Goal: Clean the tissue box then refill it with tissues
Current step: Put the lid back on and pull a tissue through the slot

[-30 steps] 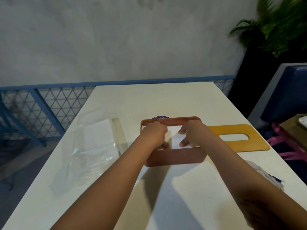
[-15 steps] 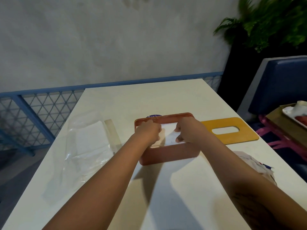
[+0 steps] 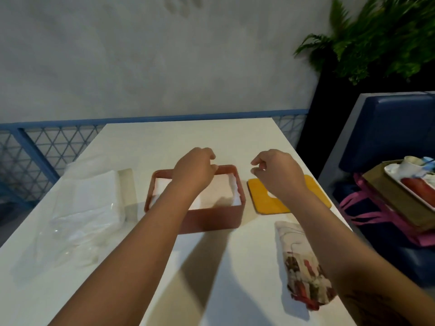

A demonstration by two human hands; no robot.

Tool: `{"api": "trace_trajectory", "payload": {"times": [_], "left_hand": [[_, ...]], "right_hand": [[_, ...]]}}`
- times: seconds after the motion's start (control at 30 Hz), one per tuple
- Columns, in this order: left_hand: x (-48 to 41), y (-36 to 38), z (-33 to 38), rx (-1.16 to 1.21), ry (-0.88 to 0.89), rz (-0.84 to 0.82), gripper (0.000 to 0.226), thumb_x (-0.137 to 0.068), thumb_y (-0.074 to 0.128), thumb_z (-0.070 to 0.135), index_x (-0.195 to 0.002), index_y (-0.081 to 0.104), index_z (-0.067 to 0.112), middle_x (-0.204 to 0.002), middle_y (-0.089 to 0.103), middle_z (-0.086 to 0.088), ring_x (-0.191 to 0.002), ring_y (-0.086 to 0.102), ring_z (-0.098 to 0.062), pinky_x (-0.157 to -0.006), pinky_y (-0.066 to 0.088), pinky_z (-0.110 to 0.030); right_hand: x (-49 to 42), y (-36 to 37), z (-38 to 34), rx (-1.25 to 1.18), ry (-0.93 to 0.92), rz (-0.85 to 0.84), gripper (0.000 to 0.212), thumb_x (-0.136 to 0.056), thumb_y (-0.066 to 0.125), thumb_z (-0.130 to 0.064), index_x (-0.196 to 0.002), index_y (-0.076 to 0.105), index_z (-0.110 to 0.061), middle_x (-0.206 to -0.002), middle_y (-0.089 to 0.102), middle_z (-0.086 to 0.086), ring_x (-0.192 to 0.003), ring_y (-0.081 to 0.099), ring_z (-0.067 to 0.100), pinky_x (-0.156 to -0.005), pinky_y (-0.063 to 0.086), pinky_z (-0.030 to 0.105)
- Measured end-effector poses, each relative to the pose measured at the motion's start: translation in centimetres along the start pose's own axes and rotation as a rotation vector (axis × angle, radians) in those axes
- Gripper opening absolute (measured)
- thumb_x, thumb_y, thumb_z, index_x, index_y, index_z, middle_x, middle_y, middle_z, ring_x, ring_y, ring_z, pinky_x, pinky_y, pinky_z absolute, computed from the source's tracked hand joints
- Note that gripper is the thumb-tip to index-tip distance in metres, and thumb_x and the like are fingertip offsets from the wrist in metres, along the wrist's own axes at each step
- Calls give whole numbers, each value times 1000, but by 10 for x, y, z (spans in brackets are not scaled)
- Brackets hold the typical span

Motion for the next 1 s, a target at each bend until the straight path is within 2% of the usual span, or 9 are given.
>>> {"api": "trace_trajectory", "payload": {"times": [0.17, 0.3, 0.4, 0.6, 0.77, 1.0], "left_hand": [[3, 14, 74, 111, 131, 74, 32, -92, 55, 28, -122, 58, 18, -122, 59, -3, -105, 59, -21, -84, 45, -30], [0, 52, 121, 56, 167, 23, 33, -93, 54, 29, -124, 57, 17, -122, 57, -4, -108, 58, -22, -82, 44, -28], [-8, 83, 132, -6, 114, -30, 34, -93, 54, 29, -124, 56, 15, -120, 57, -7, -106, 58, -25, -79, 44, -29], [-19, 136, 123, -136, -66, -150, 33, -90, 55, 31, -114, 52, 9, -113, 57, -12, -104, 54, -29, -71, 39, -31], [-22, 161, 113, -208, -160, -185, 34, -90, 53, 34, -114, 49, 10, -116, 58, -12, -107, 52, -30, -74, 36, -31], [-24, 172, 102, -230, -226, -218, 45, -88, 56, 41, -118, 47, 9, -116, 59, -12, -104, 57, -31, -73, 41, -33]], "right_hand": [[-4, -14, 66, 18, 142, 14, 21, -88, 61, -24, -108, 66, -20, -108, 64, 1, -98, 59, 20, -74, 48, 31], [-9, -13, 111, 60, 199, -30, 24, -88, 61, -25, -112, 65, -20, -113, 63, 3, -101, 59, 23, -75, 50, 34], [-12, -6, 135, 101, 206, -72, 27, -88, 60, -23, -115, 63, -17, -116, 62, 5, -104, 58, 25, -77, 53, 37], [-20, 17, 171, 213, 206, -193, 33, -88, 59, -28, -117, 58, -12, -118, 56, 10, -109, 53, 29, -74, 48, 36], [-23, 35, 189, 246, 223, -271, 34, -89, 56, -34, -115, 53, -11, -119, 53, 12, -115, 45, 30, -69, 37, 34], [-25, 45, 195, 245, 235, -311, 42, -88, 57, -40, -117, 52, -9, -120, 53, 13, -116, 46, 30, -77, 45, 37]]}}
Point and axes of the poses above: each hand's wrist, its own x-axis away from the middle knuckle, its own y-axis out of the palm, z = x × y, the point moved 5 cm from there along -x, towards the middle knuckle
